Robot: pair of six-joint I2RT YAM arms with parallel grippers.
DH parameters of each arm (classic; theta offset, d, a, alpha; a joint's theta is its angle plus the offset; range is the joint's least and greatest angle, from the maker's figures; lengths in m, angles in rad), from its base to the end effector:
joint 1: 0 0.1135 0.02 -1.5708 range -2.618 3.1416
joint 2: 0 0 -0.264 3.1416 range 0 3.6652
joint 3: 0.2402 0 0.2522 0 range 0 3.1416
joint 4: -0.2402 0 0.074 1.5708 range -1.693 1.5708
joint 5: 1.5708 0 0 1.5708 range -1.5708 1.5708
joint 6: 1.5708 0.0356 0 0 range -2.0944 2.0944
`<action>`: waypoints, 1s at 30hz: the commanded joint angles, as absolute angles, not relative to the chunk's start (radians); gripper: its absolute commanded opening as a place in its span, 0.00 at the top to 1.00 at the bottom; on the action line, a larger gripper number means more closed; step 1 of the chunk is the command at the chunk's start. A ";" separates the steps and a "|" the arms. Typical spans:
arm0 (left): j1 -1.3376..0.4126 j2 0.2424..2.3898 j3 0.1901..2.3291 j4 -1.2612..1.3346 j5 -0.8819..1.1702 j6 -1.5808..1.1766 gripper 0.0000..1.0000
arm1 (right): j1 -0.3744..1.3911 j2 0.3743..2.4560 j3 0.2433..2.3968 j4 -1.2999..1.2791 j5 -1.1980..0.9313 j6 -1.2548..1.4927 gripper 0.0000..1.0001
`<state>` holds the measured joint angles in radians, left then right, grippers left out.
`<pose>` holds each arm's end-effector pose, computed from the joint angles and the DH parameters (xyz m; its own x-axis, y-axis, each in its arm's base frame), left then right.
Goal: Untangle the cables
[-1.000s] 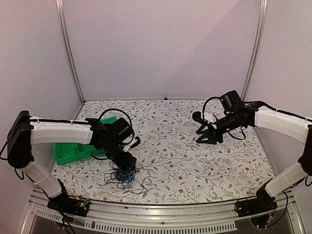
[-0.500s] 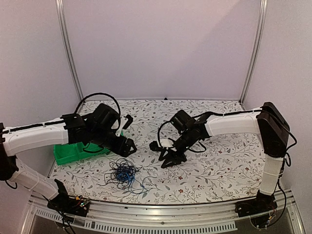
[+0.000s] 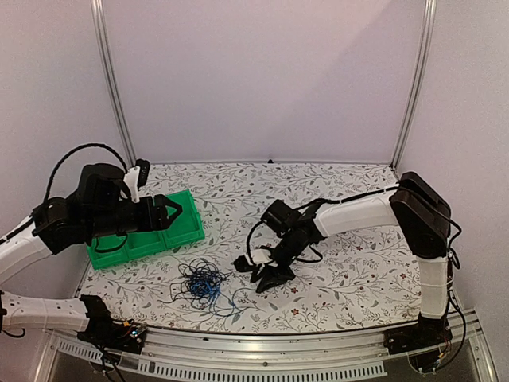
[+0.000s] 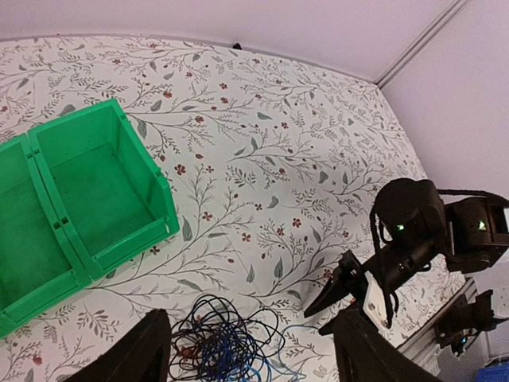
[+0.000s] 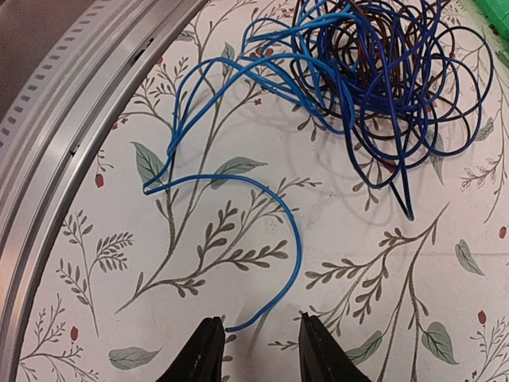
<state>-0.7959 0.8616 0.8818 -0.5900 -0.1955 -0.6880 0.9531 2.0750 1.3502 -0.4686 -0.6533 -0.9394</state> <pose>0.1333 -0.1263 0.3200 -0.6640 -0.2122 -0.7170 0.2134 0.8652 -0.4537 0.2189 0.3455 0.1321 0.3094 -0.6712 -0.6736 -0.8933 -0.4480 0.0361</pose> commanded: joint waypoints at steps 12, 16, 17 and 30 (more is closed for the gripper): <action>-0.784 0.927 0.959 -0.616 -0.147 -0.501 0.34 | 0.982 2.082 1.408 -0.421 -0.602 -0.899 1.00; -0.786 1.005 0.989 -0.517 -0.033 -0.360 0.33 | 0.935 1.959 1.482 -0.524 -0.614 -0.852 1.00; -0.786 1.017 0.990 -0.476 0.015 -0.330 0.32 | 0.917 1.936 1.516 -0.557 -0.622 -0.837 1.00; -0.788 1.265 1.012 -0.051 0.394 -0.269 0.26 | 0.798 1.691 1.812 -0.724 -0.477 -0.860 1.00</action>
